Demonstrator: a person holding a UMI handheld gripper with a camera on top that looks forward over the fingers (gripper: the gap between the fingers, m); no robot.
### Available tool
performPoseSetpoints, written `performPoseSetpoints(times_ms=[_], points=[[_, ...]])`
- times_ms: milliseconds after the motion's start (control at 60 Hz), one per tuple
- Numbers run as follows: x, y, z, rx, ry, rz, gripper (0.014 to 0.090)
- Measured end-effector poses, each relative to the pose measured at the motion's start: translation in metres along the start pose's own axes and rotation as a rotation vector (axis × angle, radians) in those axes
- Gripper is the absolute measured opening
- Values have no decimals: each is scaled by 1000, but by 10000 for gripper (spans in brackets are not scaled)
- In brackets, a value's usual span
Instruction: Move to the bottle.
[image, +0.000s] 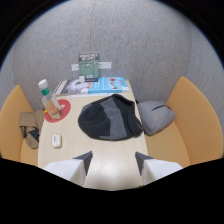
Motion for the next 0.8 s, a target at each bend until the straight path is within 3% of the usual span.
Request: performPoseSetpoints(times_ms=[317, 800], points=[[-18, 1, 2, 5, -10, -19, 873], [-160, -3, 16, 0, -168, -99, 870]])
